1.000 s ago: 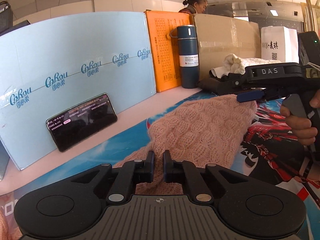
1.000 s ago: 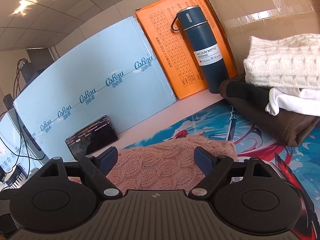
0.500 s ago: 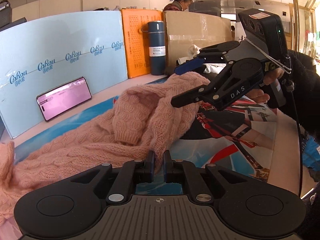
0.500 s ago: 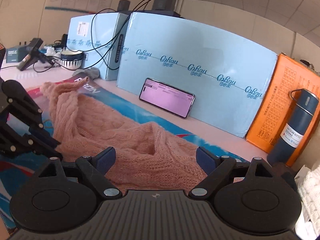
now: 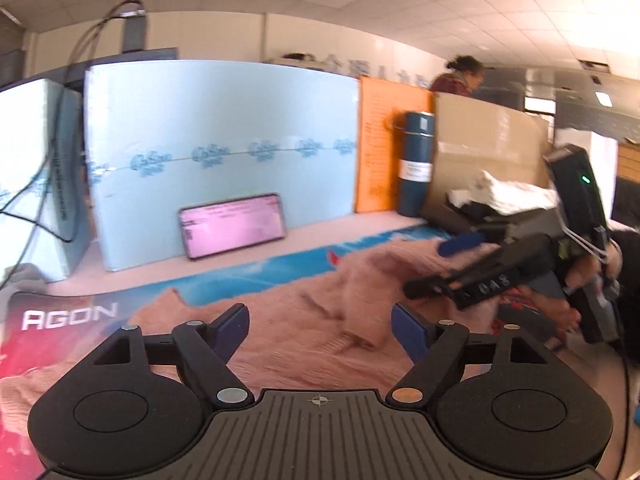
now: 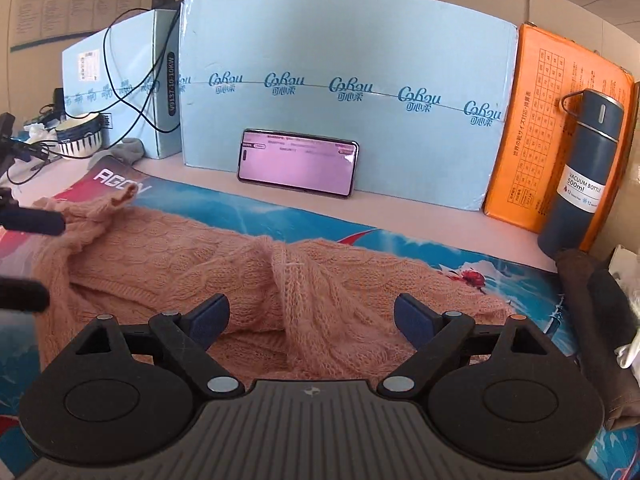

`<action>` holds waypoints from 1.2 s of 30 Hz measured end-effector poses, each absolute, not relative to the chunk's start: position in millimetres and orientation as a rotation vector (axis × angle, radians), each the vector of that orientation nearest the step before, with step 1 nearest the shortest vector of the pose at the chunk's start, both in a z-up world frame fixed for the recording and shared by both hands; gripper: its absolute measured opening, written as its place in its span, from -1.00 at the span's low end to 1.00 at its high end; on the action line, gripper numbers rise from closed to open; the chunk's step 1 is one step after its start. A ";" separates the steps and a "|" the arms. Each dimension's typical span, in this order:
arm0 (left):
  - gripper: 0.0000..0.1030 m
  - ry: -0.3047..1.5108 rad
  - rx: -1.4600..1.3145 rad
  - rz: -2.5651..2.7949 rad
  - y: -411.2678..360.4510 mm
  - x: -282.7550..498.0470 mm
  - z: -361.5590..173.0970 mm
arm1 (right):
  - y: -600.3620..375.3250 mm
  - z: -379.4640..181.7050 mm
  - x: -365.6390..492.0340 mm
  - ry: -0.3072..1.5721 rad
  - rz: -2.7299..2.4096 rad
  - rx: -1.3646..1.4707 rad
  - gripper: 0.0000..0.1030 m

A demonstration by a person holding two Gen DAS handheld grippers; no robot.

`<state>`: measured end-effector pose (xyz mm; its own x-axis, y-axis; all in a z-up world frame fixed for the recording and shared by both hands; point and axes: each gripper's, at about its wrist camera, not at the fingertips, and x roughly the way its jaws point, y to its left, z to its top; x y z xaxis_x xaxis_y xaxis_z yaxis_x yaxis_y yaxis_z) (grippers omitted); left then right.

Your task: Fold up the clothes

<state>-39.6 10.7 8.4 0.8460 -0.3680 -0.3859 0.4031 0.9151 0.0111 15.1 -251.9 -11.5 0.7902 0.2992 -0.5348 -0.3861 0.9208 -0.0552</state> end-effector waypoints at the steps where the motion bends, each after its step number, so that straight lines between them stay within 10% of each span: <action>1: 0.71 0.399 0.129 -0.338 14.7 -29.6 7.5 | -251.1 -13.8 17.1 0.559 0.353 -0.163 0.73; 6: 0.68 0.506 0.232 -0.190 37.6 21.6 -7.7 | -250.7 -22.9 24.4 0.591 0.262 -0.141 0.73; 8: 0.33 0.504 0.214 -0.135 54.7 20.9 -7.9 | -252.4 -27.6 26.2 0.615 0.245 -0.131 0.72; 30: 0.40 0.748 -0.233 -0.080 74.8 56.4 5.8 | -271.1 -33.4 24.7 0.611 0.242 0.031 0.73; 33: 0.05 0.735 -0.176 -0.040 65.3 59.9 -6.1 | -273.4 -33.8 24.3 0.611 0.246 0.043 0.73; 36: -0.75 0.672 -0.165 -0.021 73.1 42.7 -7.5 | -275.2 -33.9 24.4 0.612 0.250 0.055 0.73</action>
